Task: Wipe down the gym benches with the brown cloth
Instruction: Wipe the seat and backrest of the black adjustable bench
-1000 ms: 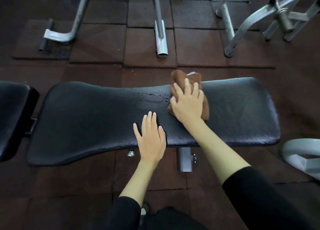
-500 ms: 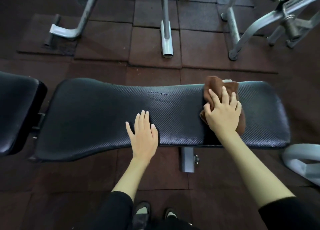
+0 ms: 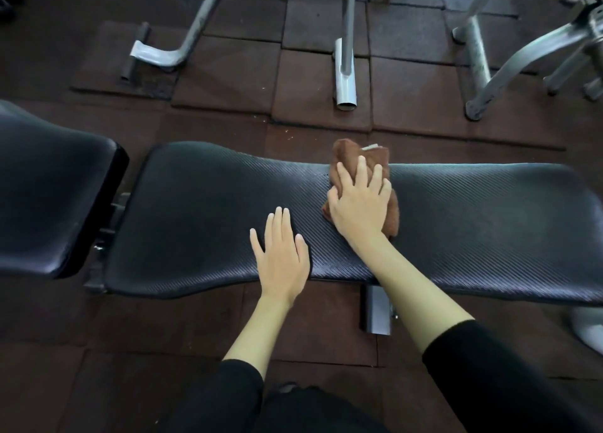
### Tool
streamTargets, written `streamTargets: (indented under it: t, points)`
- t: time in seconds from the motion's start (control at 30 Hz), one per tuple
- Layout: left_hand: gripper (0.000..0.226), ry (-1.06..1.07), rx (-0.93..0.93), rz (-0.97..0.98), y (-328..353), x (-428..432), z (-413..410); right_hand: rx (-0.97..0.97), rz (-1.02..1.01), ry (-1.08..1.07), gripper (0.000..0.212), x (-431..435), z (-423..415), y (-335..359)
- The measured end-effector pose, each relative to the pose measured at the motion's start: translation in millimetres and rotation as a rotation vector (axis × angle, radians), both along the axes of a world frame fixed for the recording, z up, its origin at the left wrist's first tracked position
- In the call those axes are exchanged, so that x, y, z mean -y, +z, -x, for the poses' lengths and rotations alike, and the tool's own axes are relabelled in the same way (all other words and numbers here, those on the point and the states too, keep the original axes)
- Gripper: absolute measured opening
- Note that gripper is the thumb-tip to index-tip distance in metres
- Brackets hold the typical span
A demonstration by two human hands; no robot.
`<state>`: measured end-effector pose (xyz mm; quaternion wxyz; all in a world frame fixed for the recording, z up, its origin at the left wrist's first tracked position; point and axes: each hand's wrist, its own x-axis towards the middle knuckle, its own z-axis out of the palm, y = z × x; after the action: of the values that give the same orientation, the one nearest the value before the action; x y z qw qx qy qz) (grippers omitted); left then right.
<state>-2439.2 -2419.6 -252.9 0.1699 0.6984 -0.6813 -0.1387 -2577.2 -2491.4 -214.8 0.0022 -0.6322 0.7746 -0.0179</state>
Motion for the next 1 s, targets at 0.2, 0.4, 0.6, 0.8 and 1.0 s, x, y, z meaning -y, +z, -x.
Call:
streamTargets:
  t: [0.2, 0.4, 0.6, 0.8, 1.0]
  points:
    - [0.056, 0.042, 0.006, 0.002, -0.2, -1.1, -4.2, 0.017, -0.095, 0.267, 0.059, 9.5, -29.6, -3.7]
    - [0.056, 0.042, 0.038, -0.016, -3.1, -2.4, -8.4, 0.002, -0.056, 0.370, 0.051, -10.6, -0.6, -0.8]
    - [0.056, 0.033, 0.026, -0.022, -3.5, -2.4, -8.1, 0.059, 0.048, -0.109, 0.057, -24.0, 56.7, 12.2]
    - [0.056, 0.029, -0.001, -0.016, -2.5, -2.2, -8.0, 0.034, 0.013, -0.232, 0.051, 0.9, 35.8, 8.1]
    - [0.055, 0.064, 0.003, -0.013, -4.7, -4.1, -19.4, 0.072, -0.046, 0.050, 0.053, 28.3, -28.4, -3.7]
